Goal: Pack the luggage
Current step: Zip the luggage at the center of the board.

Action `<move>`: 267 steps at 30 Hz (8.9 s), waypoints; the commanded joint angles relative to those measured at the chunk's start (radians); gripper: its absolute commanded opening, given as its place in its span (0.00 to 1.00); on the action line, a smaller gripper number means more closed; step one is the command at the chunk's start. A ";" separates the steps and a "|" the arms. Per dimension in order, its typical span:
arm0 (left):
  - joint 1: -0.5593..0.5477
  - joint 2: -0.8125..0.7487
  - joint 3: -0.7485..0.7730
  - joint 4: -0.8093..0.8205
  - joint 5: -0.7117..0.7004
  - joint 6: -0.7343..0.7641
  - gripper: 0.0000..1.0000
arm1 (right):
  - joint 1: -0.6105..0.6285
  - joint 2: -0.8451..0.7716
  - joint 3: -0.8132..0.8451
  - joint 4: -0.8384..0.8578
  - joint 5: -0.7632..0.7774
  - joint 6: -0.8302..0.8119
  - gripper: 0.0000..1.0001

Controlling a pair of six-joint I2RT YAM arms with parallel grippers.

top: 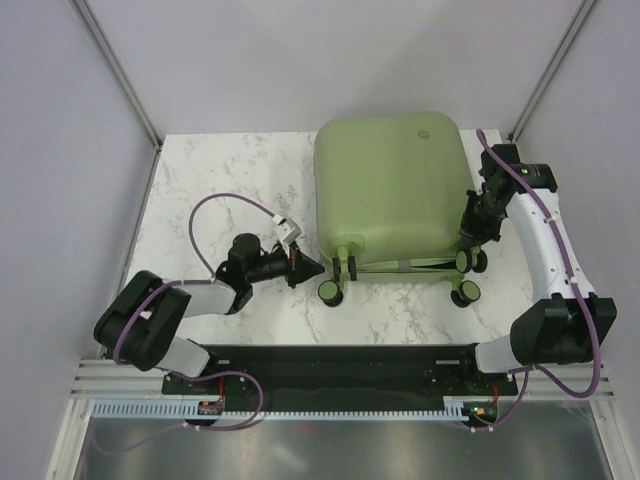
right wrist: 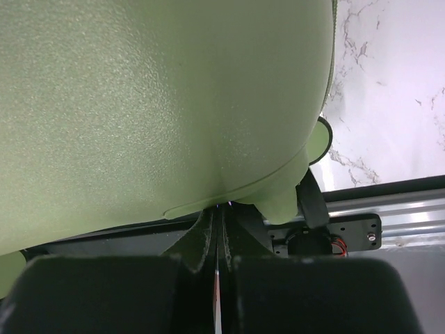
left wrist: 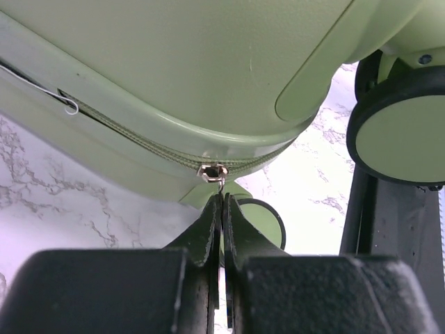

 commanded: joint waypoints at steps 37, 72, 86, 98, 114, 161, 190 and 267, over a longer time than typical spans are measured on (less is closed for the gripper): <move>-0.246 -0.116 -0.051 0.012 -0.115 -0.077 0.02 | 0.099 -0.197 -0.111 0.086 0.508 -0.050 0.50; -0.218 -0.050 -0.001 -0.025 0.015 -0.040 0.02 | 0.134 -0.164 -0.378 0.590 0.246 -0.450 0.50; -0.086 -0.054 -0.001 -0.013 0.148 -0.034 0.02 | 0.151 -0.083 -0.205 0.515 0.145 -0.275 0.00; -0.152 -0.134 -0.002 -0.105 0.139 -0.024 0.02 | 0.186 -0.029 -0.076 0.422 0.217 -0.177 0.00; -0.254 -0.106 0.060 -0.148 0.087 -0.023 0.02 | 0.203 -0.063 0.038 0.298 0.248 -0.094 0.00; -0.140 -0.280 -0.269 0.206 -0.424 -0.280 0.02 | 0.568 -0.140 -0.203 0.330 0.268 0.408 0.00; -0.511 -0.280 -0.294 0.373 -0.687 -0.327 0.02 | 0.600 -0.097 -0.080 0.335 0.263 0.421 0.00; -0.348 -0.842 -0.434 -0.233 -1.036 -0.055 0.75 | 0.738 -0.089 -0.154 0.474 0.211 0.262 0.00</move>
